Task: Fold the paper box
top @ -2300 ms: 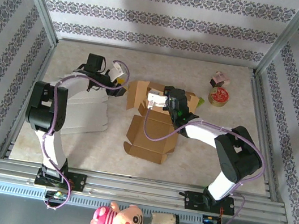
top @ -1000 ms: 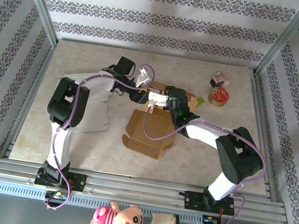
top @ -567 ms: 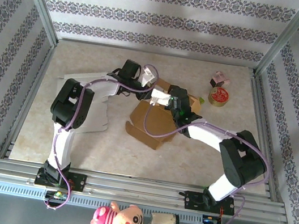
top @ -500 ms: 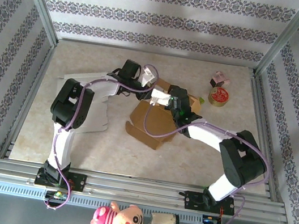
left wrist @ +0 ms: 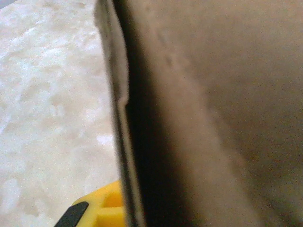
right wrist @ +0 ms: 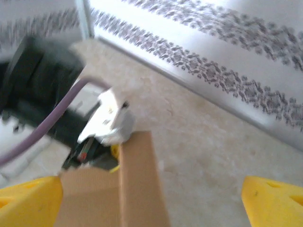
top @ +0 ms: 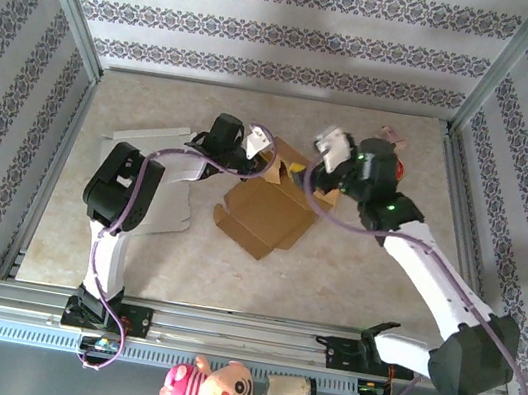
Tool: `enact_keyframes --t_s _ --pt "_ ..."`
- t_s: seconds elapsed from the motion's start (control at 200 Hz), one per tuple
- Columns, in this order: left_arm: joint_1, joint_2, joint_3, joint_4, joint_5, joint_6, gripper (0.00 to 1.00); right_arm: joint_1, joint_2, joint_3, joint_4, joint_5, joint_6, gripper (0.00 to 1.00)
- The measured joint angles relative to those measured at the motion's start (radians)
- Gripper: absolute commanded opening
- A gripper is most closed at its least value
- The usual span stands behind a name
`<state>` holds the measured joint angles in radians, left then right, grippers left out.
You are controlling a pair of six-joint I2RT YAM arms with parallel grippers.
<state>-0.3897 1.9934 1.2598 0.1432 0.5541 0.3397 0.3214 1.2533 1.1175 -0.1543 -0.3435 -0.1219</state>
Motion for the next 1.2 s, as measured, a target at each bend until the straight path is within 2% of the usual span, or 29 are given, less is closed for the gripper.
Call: enact_keyframes --t_s 0.1,0.18,0.4,0.57,0.67,0.884,1.034,1.199 --pt "-0.004 -0.039 -0.013 -0.067 0.041 0.06 0.0 -0.102 0.09 0.145 -0.074 -0.08 0.17 0.95" --pt "-0.004 -0.069 -0.012 -0.119 0.079 0.095 0.0 -0.132 0.176 0.215 -0.122 -0.131 0.238 0.93" --pt "-0.009 -0.096 0.01 -0.235 0.124 0.144 0.01 -0.076 0.375 0.204 -0.222 -0.268 0.327 0.9" --pt "-0.023 -0.083 0.02 -0.271 0.121 0.147 0.15 -0.033 0.427 0.164 -0.239 -0.338 0.346 0.89" --pt "-0.035 -0.074 0.022 -0.273 0.119 0.147 0.23 -0.024 0.43 0.148 -0.239 -0.356 0.352 0.78" --pt "-0.047 -0.073 0.023 -0.3 0.159 0.151 0.35 -0.025 0.431 0.123 -0.243 -0.36 0.349 0.56" --pt "-0.048 -0.071 0.049 -0.389 0.192 0.175 0.43 -0.025 0.431 0.123 -0.262 -0.344 0.327 0.51" --pt "-0.048 -0.039 0.08 -0.412 0.193 0.166 0.42 -0.024 0.431 0.121 -0.263 -0.335 0.316 0.47"
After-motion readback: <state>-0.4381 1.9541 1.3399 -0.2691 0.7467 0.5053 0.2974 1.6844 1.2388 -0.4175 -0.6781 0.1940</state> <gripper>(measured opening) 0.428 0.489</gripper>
